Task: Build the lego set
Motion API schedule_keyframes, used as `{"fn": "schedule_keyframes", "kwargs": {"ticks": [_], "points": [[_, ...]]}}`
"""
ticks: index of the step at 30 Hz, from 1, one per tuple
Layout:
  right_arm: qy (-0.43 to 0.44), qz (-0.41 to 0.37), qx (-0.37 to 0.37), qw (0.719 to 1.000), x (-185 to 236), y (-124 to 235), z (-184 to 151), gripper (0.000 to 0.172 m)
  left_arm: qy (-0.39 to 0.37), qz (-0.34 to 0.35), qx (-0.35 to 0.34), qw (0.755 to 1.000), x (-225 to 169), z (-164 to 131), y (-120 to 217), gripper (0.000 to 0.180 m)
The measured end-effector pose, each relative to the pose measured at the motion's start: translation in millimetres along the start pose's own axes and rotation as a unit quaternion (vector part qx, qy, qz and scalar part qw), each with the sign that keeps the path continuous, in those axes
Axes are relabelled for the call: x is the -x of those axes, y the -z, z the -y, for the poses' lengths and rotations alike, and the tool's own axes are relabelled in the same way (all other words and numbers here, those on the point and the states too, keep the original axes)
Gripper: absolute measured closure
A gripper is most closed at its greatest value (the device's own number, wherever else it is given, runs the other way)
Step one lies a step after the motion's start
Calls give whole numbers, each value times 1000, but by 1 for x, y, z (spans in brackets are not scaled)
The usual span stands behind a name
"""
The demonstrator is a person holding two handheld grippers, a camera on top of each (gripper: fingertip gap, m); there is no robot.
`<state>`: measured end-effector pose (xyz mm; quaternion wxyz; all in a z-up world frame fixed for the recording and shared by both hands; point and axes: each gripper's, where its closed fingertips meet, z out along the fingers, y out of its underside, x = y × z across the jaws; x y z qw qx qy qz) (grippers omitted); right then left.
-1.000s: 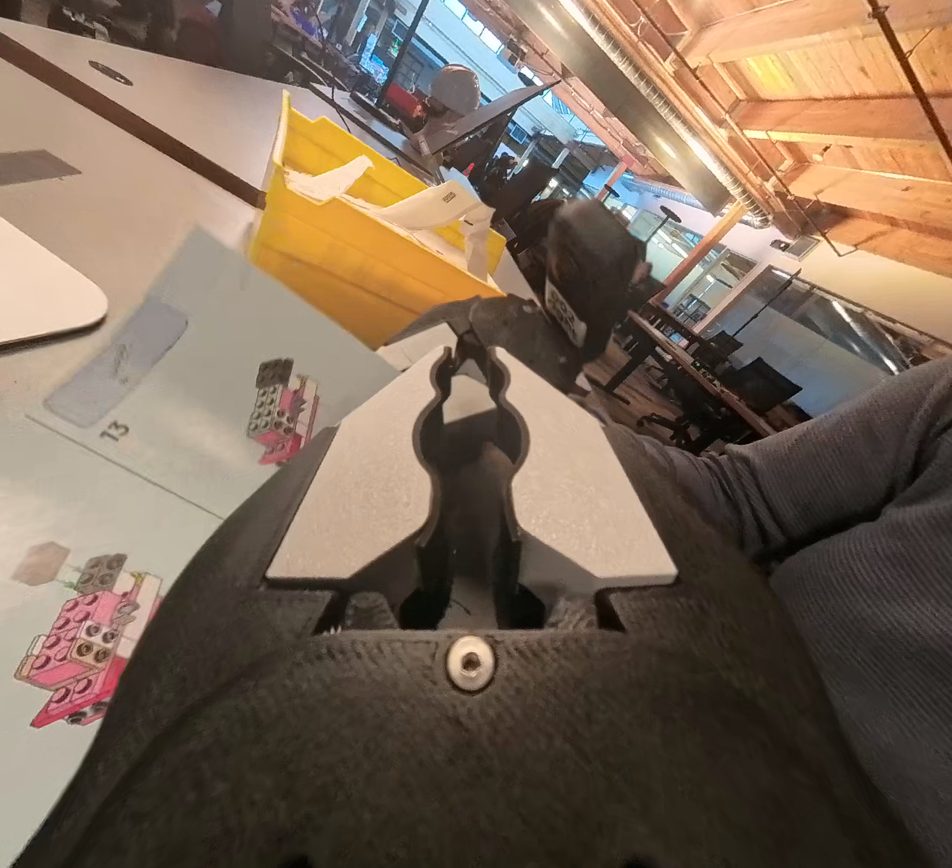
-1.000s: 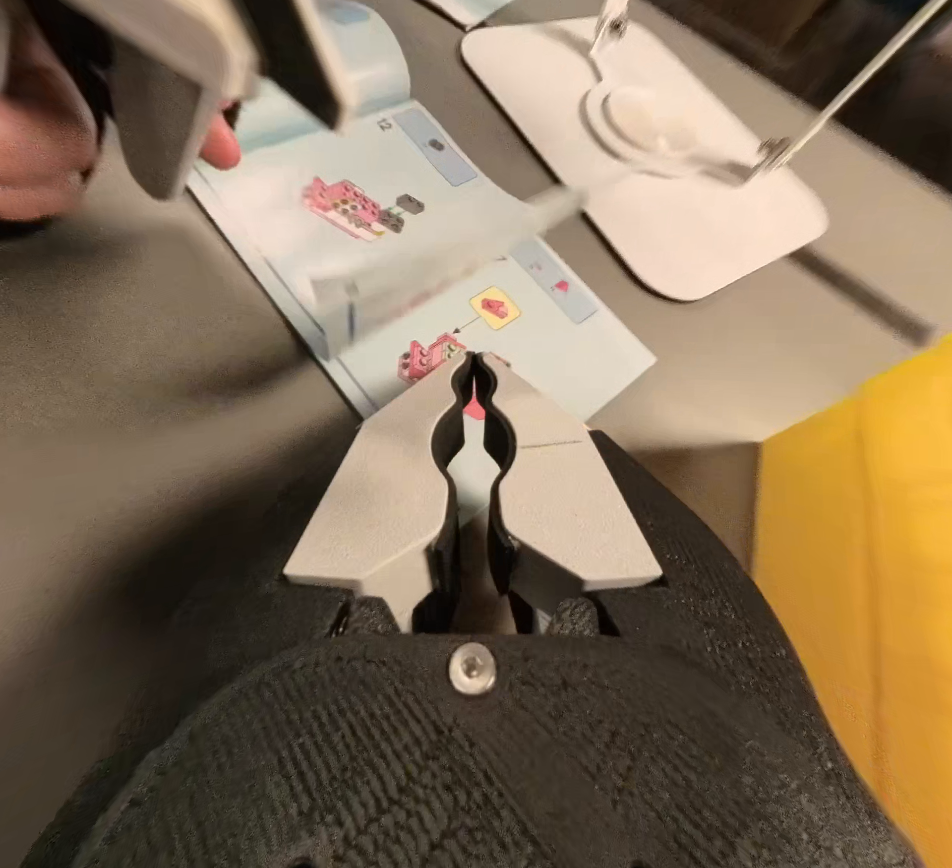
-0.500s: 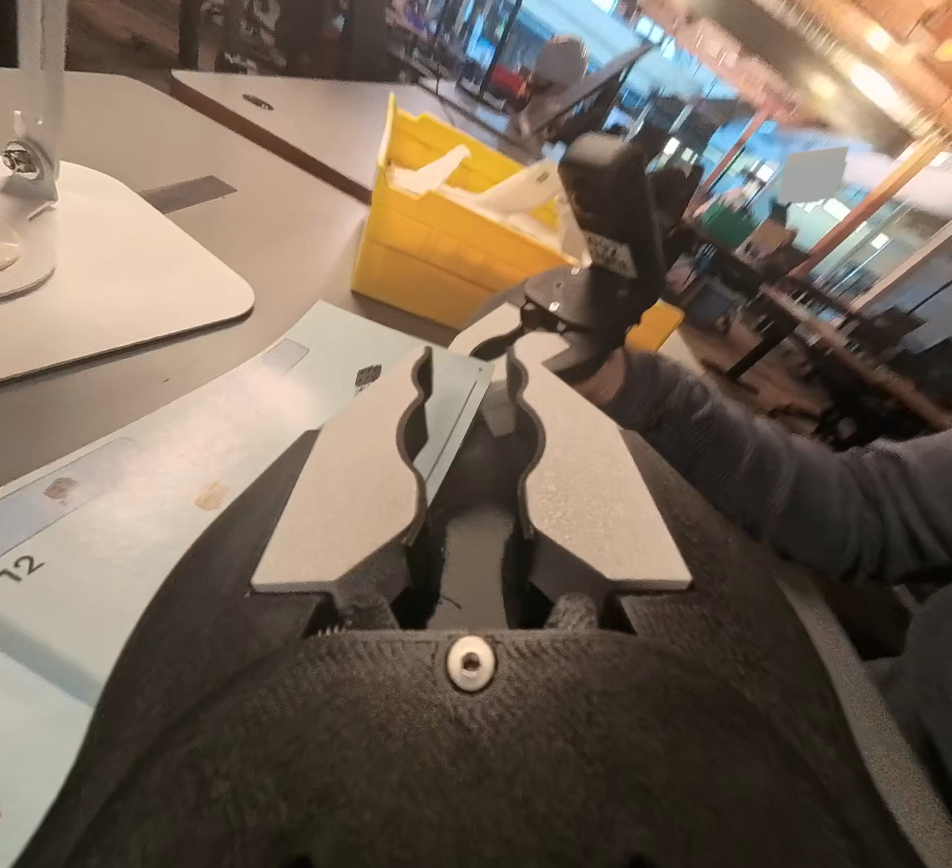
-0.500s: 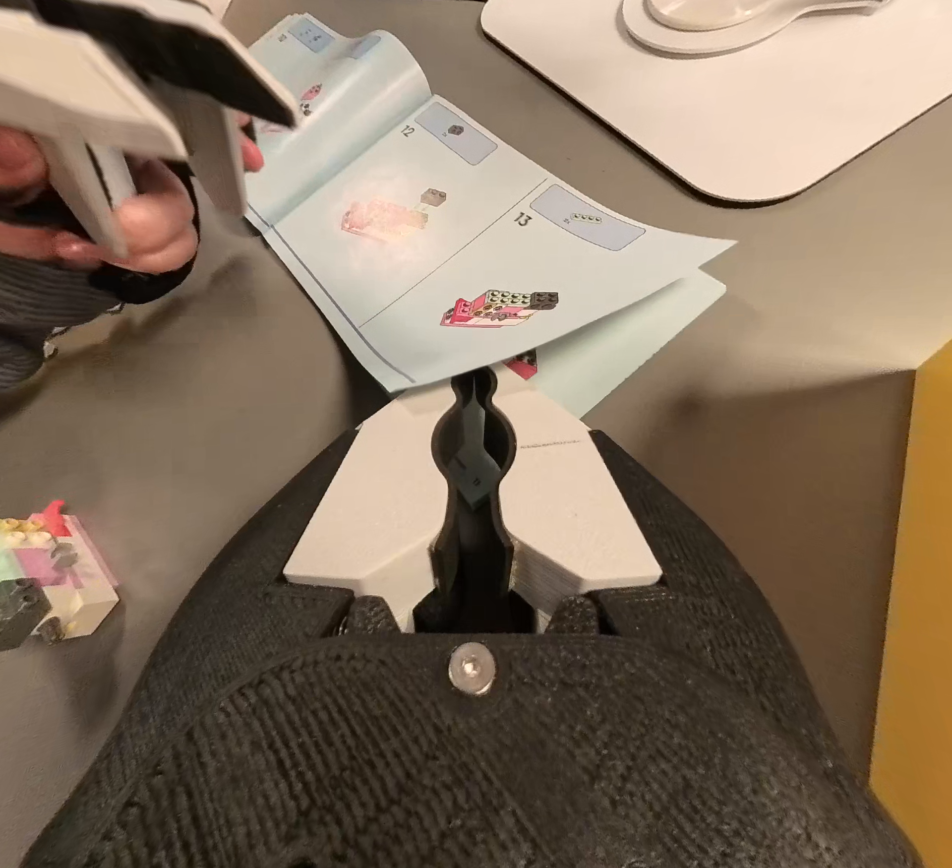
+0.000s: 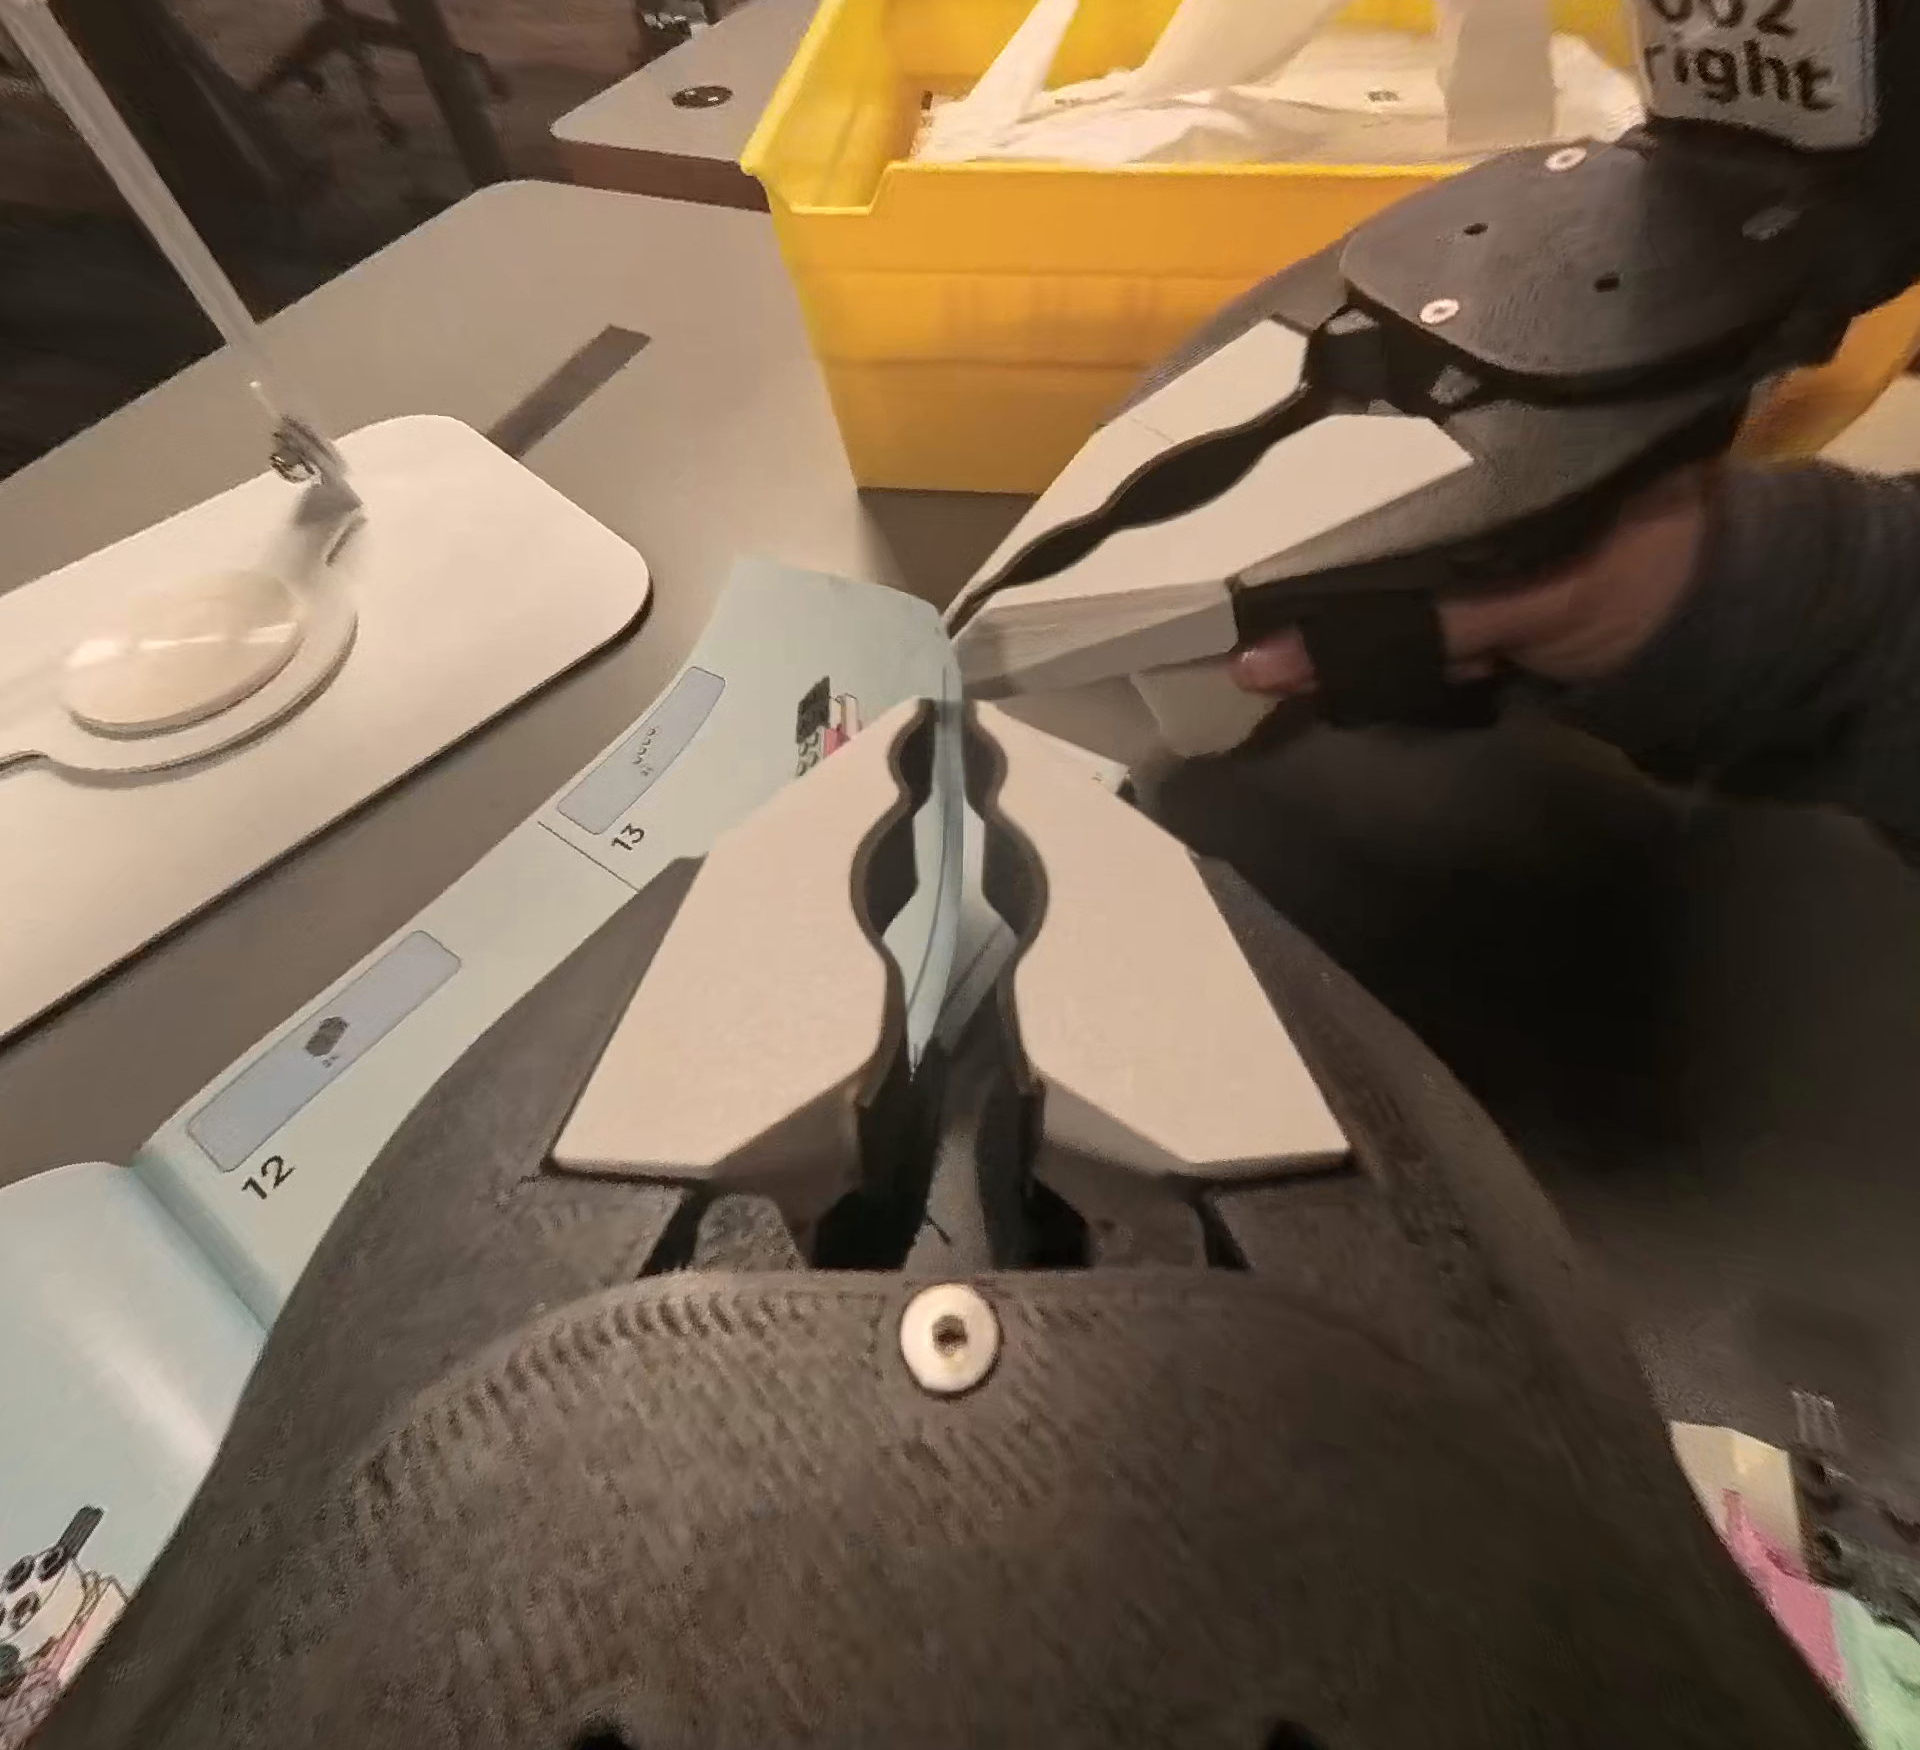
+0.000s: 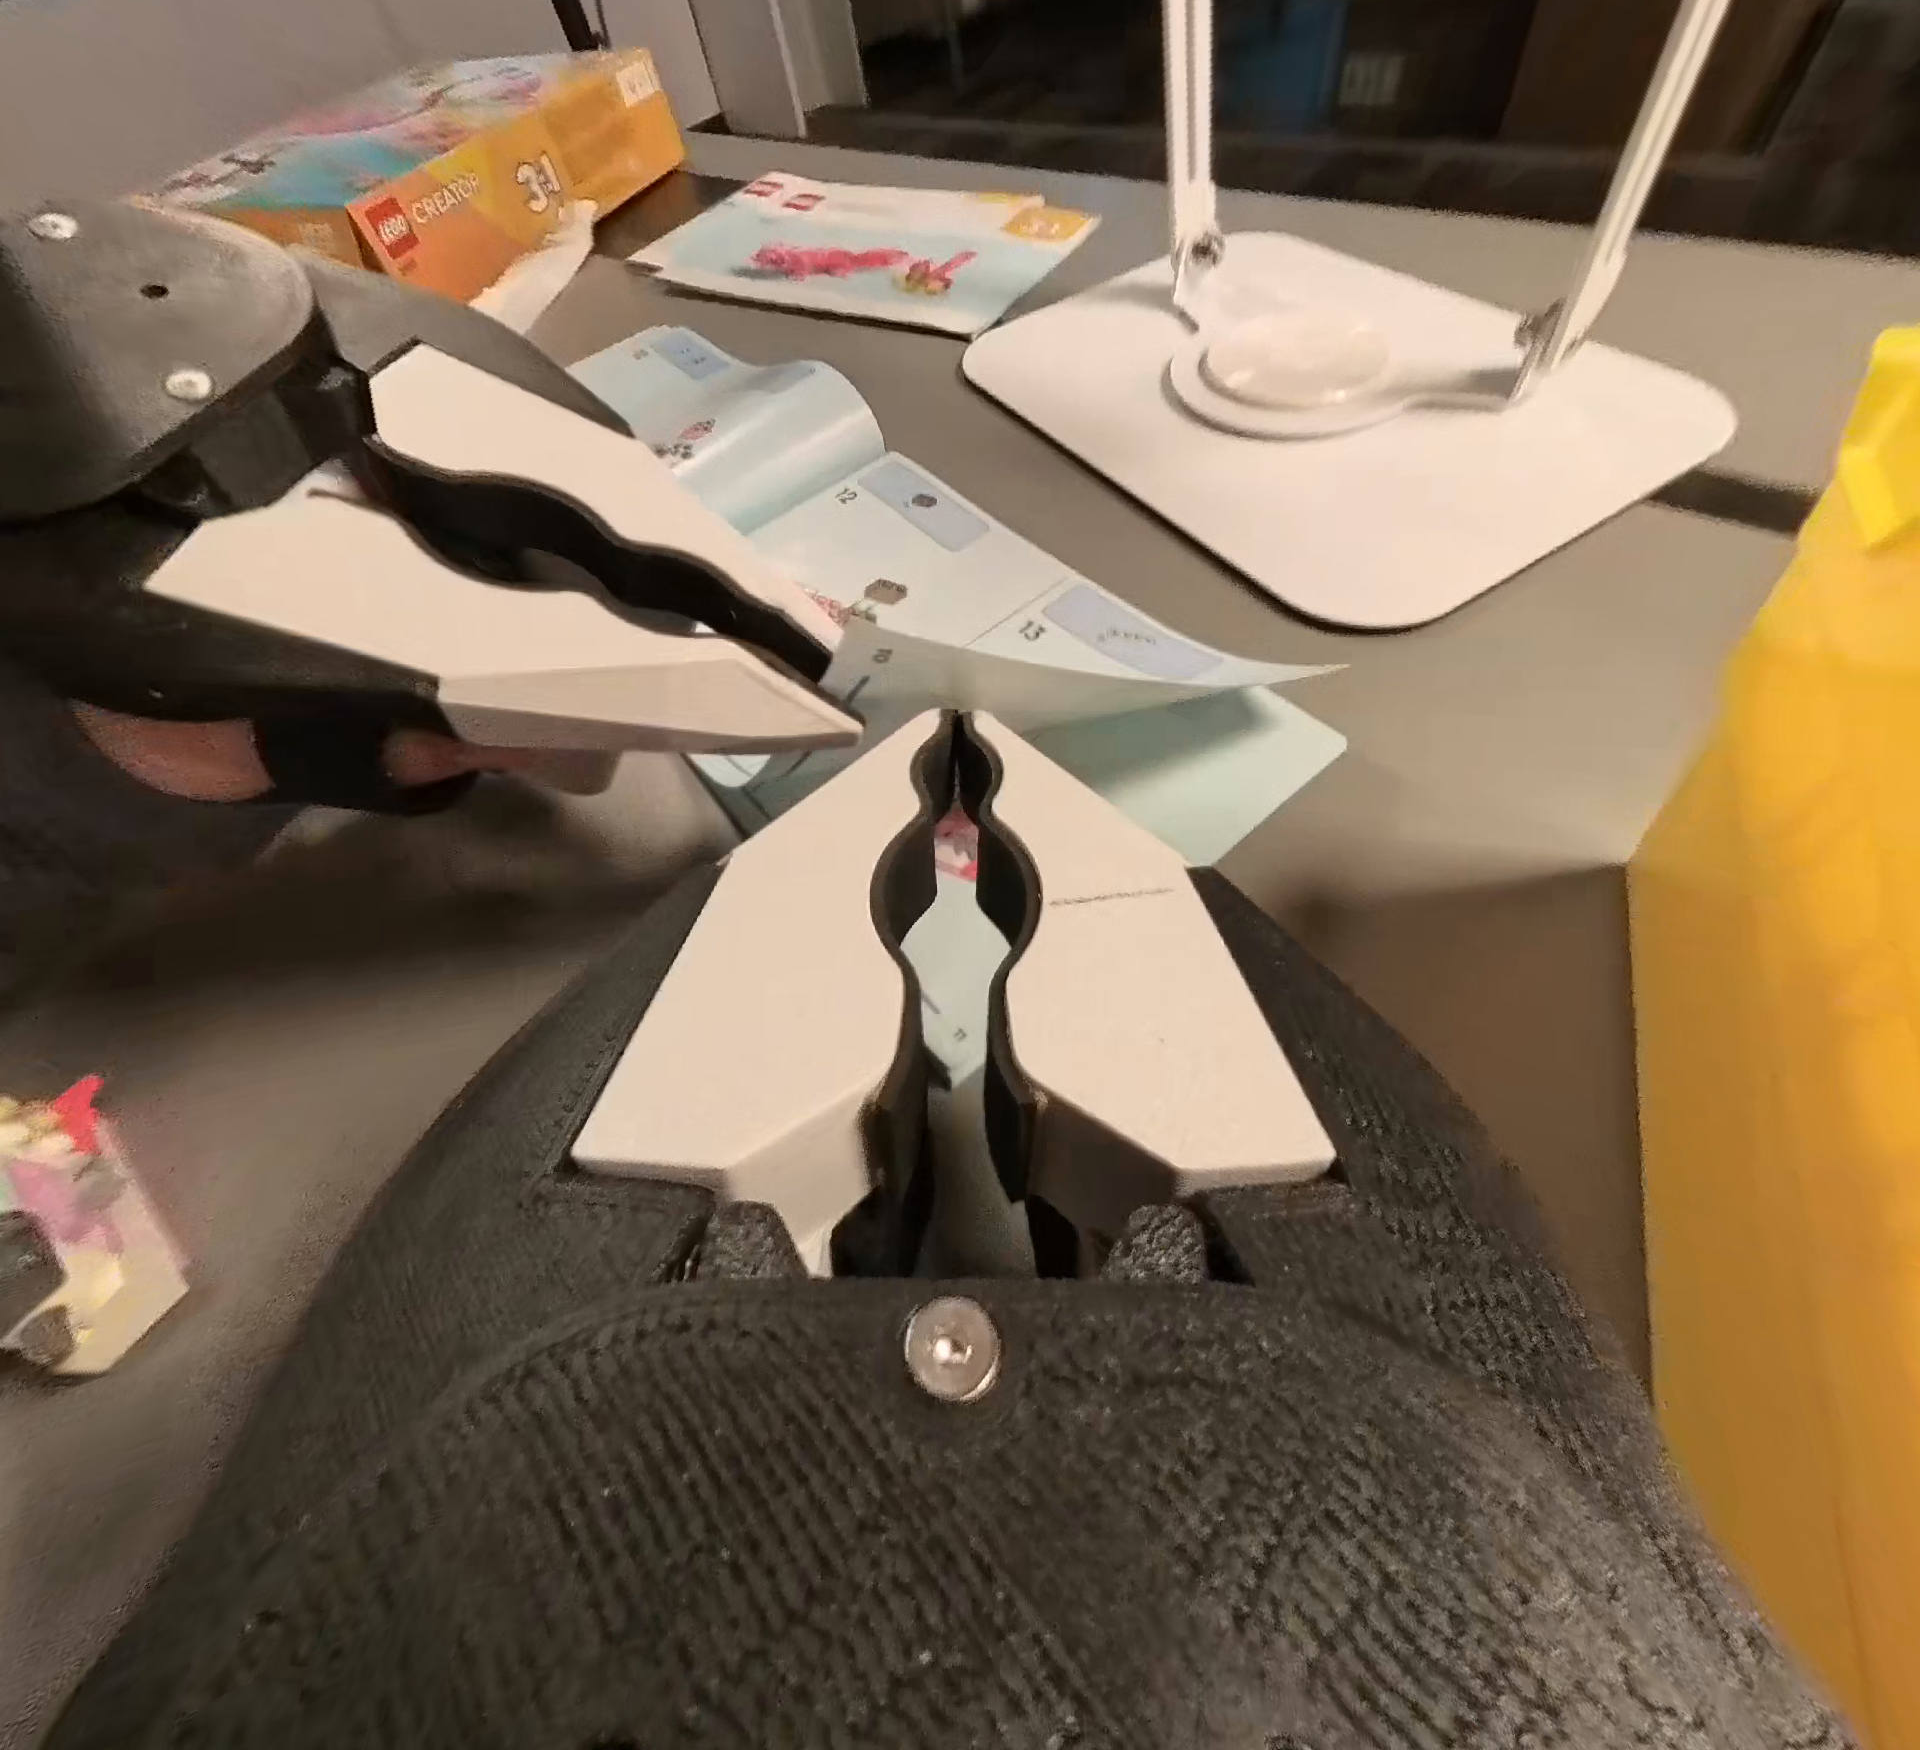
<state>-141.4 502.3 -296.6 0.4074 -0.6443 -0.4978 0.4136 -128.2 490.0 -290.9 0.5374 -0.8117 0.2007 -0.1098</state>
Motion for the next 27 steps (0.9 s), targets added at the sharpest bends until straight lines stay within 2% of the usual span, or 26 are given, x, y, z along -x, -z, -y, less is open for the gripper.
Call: {"fn": "schedule_keyframes", "kwargs": {"ticks": [3, 6, 9, 12, 15, 18, 24, 27], "points": [[45, -21, -3, 999, 3, -3, 3, 172, 13, 14, -3, 1000, 8, 0, 6, 180], [89, -53, -7, 995, 4, -5, 5, 172, 23, 96, -12, 995, 39, 3, 32, 180], [147, -95, -14, 984, 6, -6, 9, 172, 67, 206, -35, 976, 82, 0, 85, 180], [201, -97, 14, 975, 20, -17, 2, 172, 126, 301, -26, 945, 117, -24, 146, 180], [171, -38, 43, 984, 51, -41, 1, 164, 182, 359, 8, 916, 135, -60, 194, 180], [121, 22, 84, 989, 72, -75, 3, 157, 211, 403, 39, 890, 150, -88, 224, 180], [50, 80, 149, 984, 97, -143, 6, 150, 220, 445, 122, 859, 163, -125, 241, 179], [84, 82, 180, 977, 108, -161, 6, 149, 244, 441, 123, 855, 160, -130, 244, 168]]}}
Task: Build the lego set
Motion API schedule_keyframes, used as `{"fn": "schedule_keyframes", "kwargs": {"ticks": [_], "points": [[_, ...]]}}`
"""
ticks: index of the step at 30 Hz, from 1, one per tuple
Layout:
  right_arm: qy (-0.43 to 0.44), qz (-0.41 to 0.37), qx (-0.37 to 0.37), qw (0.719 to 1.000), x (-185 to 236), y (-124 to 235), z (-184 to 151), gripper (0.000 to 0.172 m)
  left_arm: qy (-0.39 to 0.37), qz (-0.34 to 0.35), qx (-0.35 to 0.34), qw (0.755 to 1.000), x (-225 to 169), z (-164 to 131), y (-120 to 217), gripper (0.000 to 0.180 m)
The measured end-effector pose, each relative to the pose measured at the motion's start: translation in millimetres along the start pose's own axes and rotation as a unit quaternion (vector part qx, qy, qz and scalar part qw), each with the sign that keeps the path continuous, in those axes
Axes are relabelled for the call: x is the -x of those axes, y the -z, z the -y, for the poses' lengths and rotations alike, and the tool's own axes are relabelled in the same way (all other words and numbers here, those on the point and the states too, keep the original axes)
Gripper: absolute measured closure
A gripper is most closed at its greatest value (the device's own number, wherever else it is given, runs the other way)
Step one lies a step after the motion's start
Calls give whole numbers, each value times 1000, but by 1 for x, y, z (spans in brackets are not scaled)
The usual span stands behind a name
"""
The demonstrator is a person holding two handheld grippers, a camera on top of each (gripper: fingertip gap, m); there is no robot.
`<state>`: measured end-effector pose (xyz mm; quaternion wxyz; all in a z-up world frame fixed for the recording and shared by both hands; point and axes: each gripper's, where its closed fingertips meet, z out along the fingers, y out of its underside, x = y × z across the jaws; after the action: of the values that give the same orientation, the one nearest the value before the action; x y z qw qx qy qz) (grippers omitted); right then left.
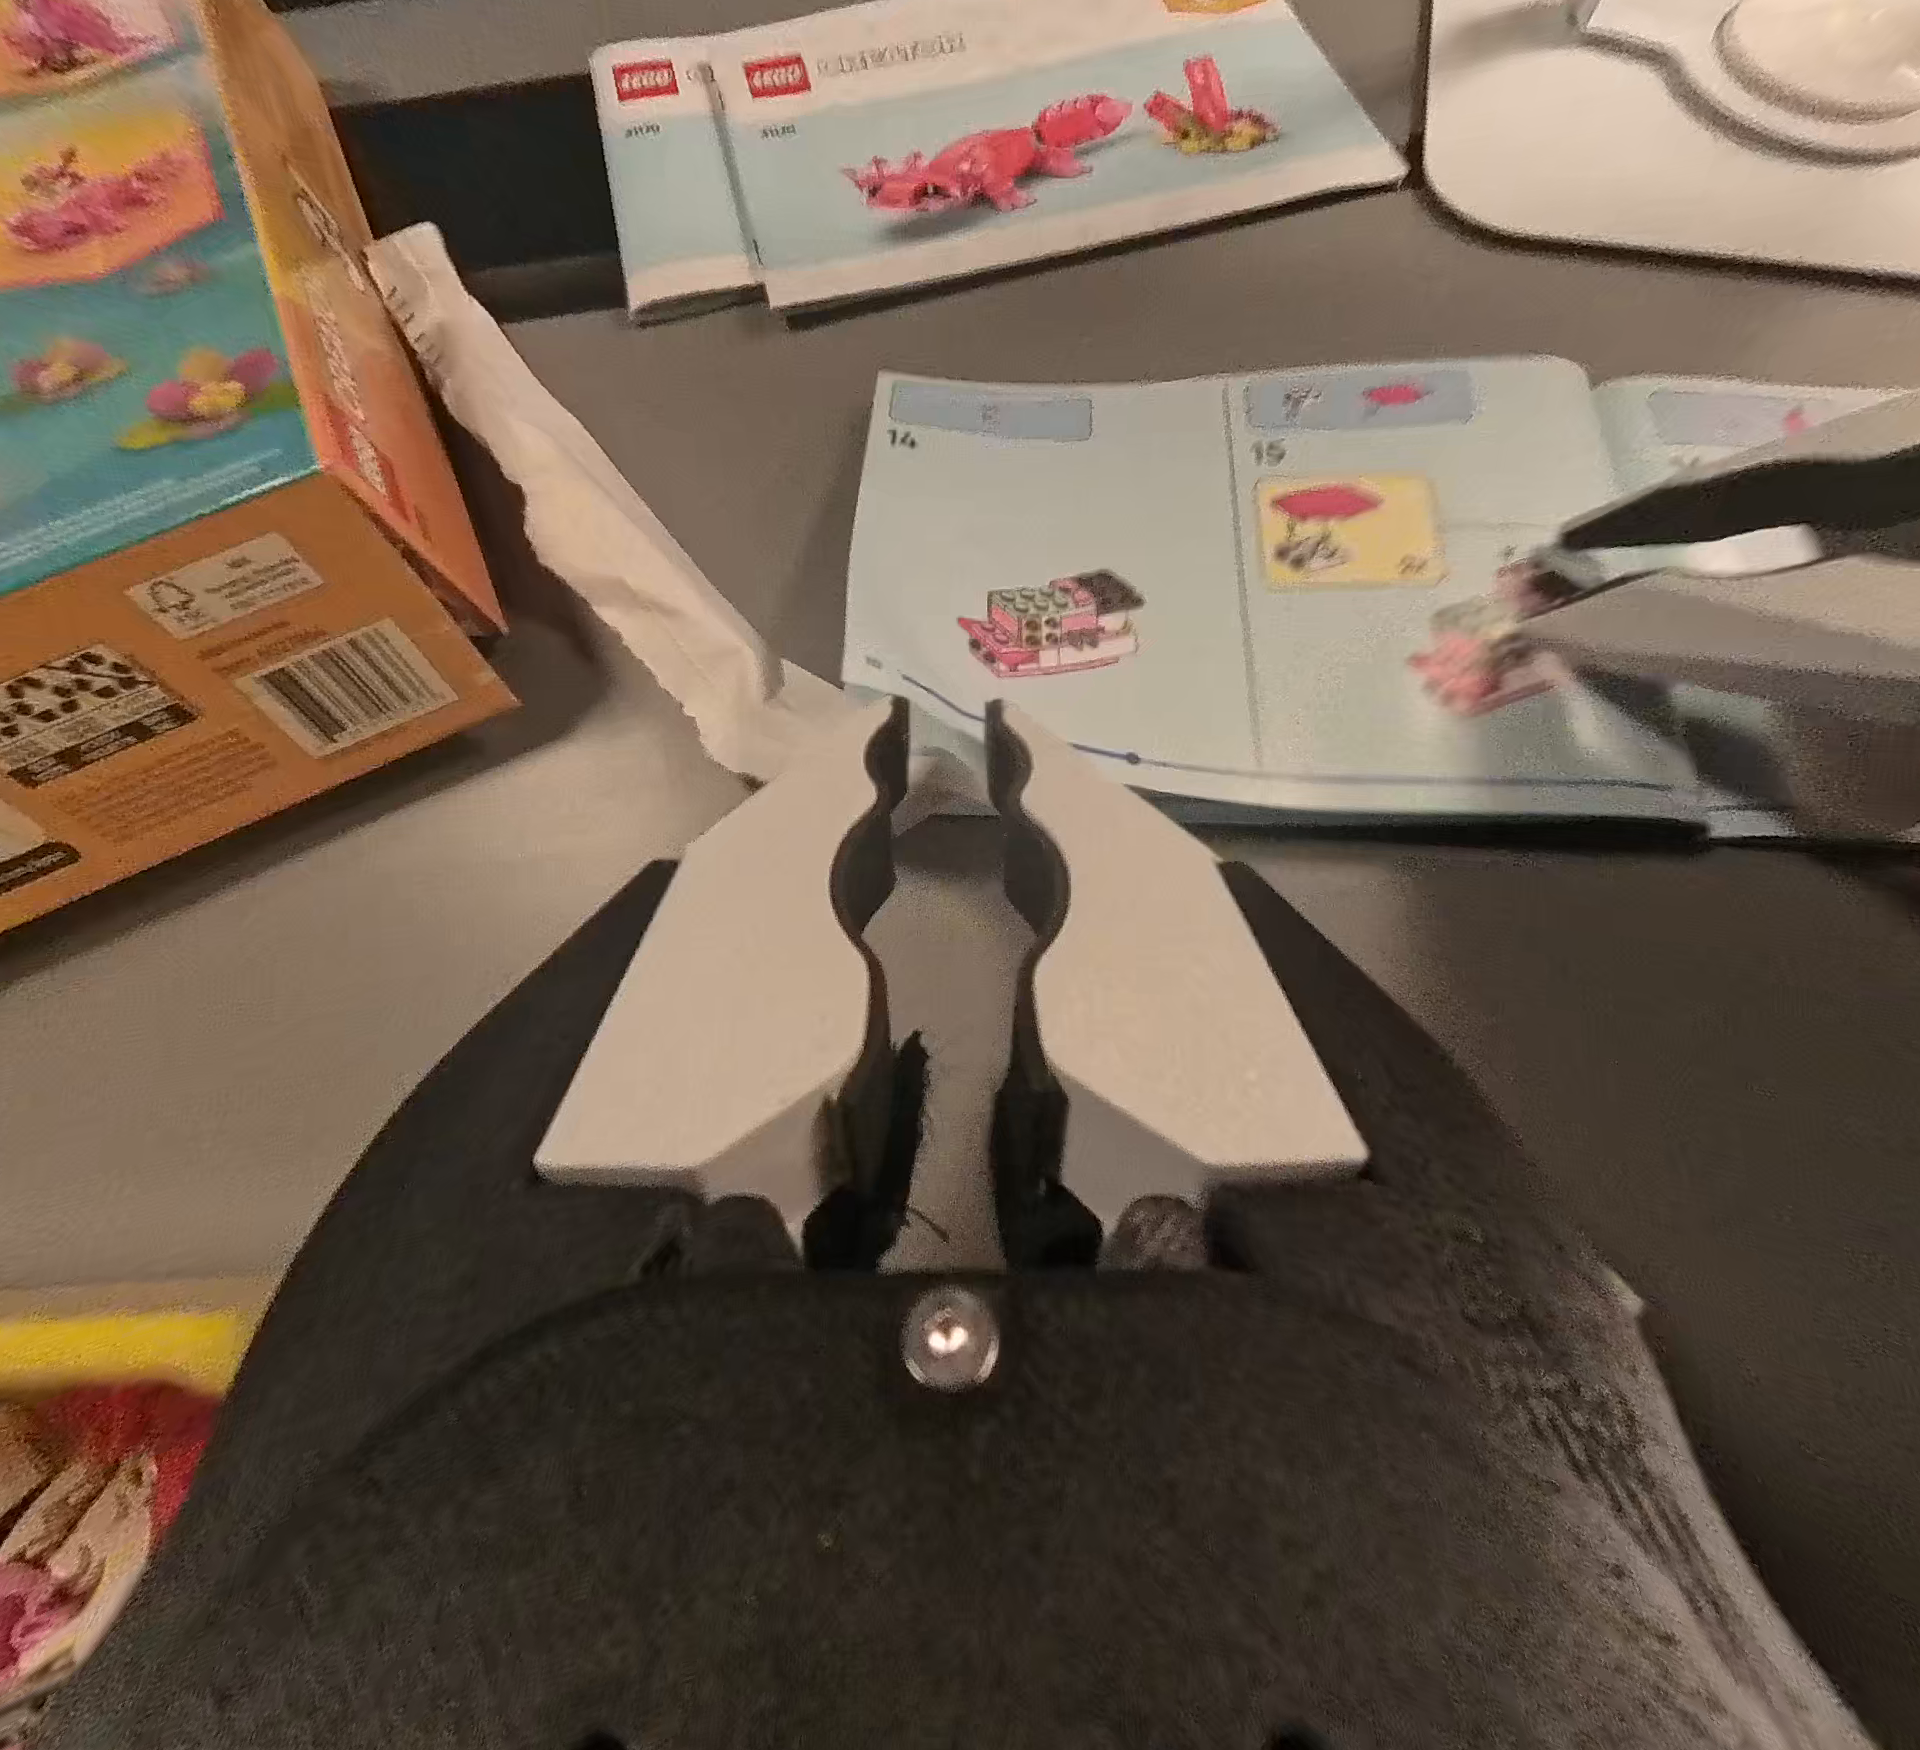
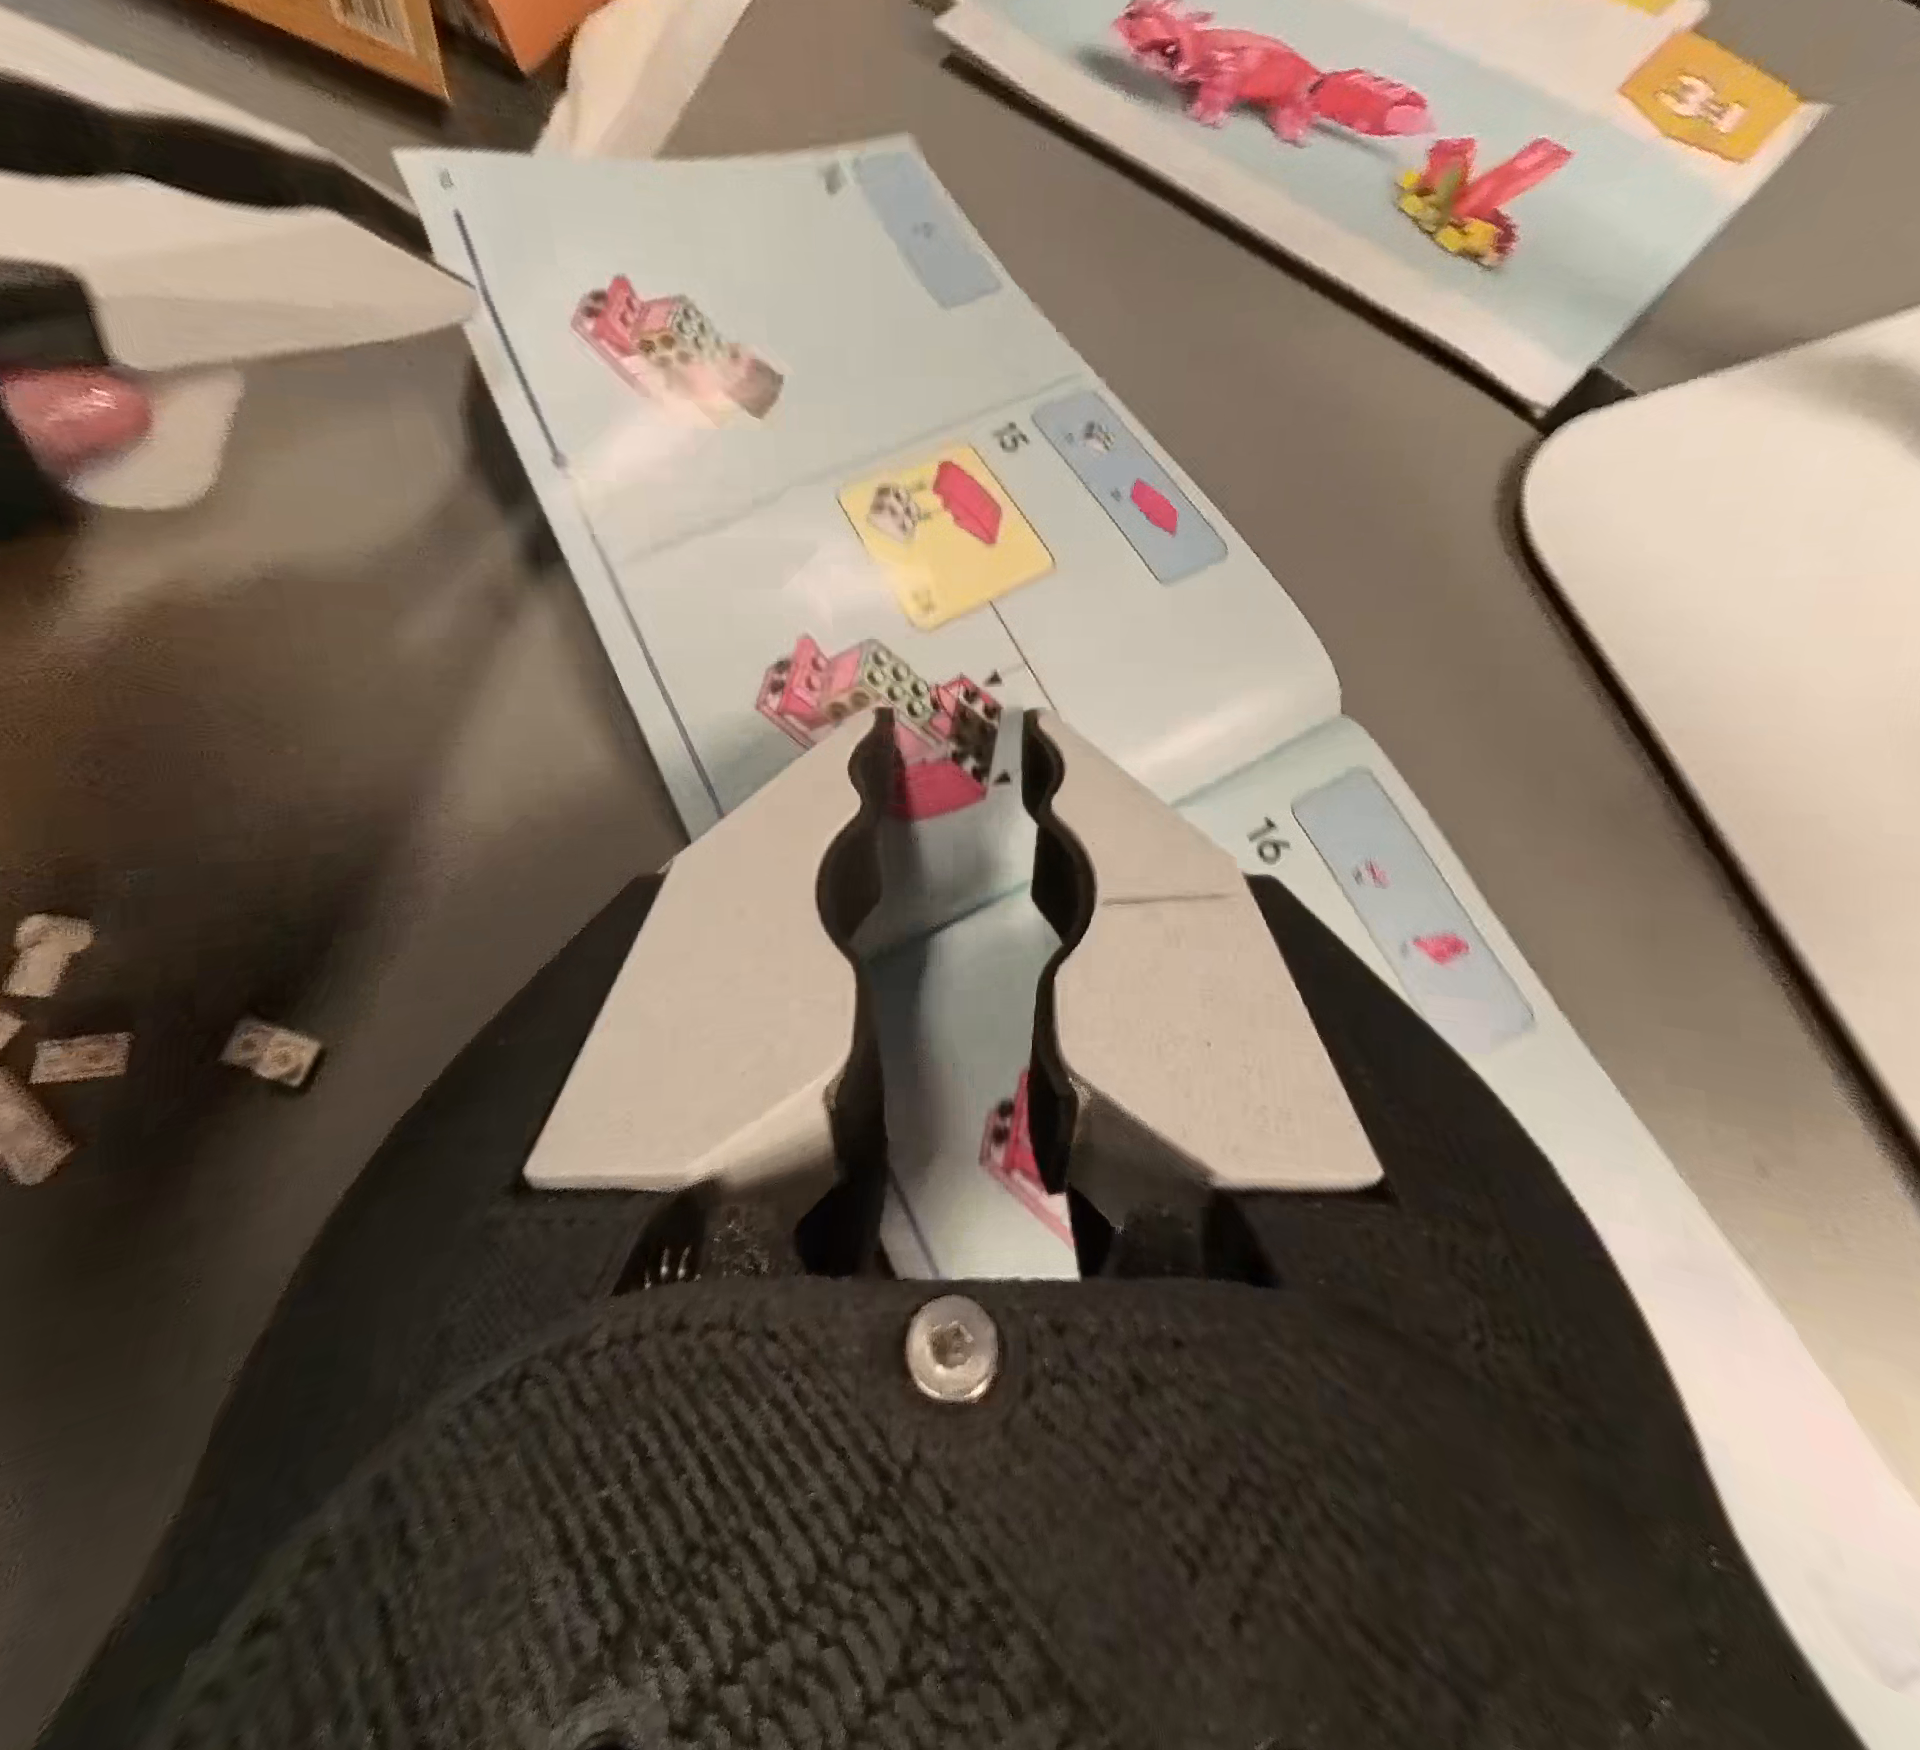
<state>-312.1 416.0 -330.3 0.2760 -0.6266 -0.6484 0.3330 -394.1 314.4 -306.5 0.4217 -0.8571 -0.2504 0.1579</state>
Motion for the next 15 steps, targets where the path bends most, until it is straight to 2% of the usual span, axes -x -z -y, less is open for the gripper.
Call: {"fn": "schedule_keyframes", "kwargs": {"ticks": [2, 4, 8, 11, 15], "points": [[26, 1, 32, 999, 4, -8, -2, 143, 14, -2, -50, 999, 1, 15, 18, 174], [42, 4, 63, 997, 7, -13, -7, 136, 23, 5, -121, 992, 5, 38, 49, 180], [70, -1, 67, 995, 7, -13, -7, 135, 27, 5, -230, 973, 16, 74, 105, 178], [86, 18, 69, 994, 9, -11, -10, 136, 39, -37, -272, 961, 12, 77, 126, 172], [102, 64, 101, 988, 9, 0, -21, 132, 35, -80, -305, 948, 1, 66, 135, 165]]}}
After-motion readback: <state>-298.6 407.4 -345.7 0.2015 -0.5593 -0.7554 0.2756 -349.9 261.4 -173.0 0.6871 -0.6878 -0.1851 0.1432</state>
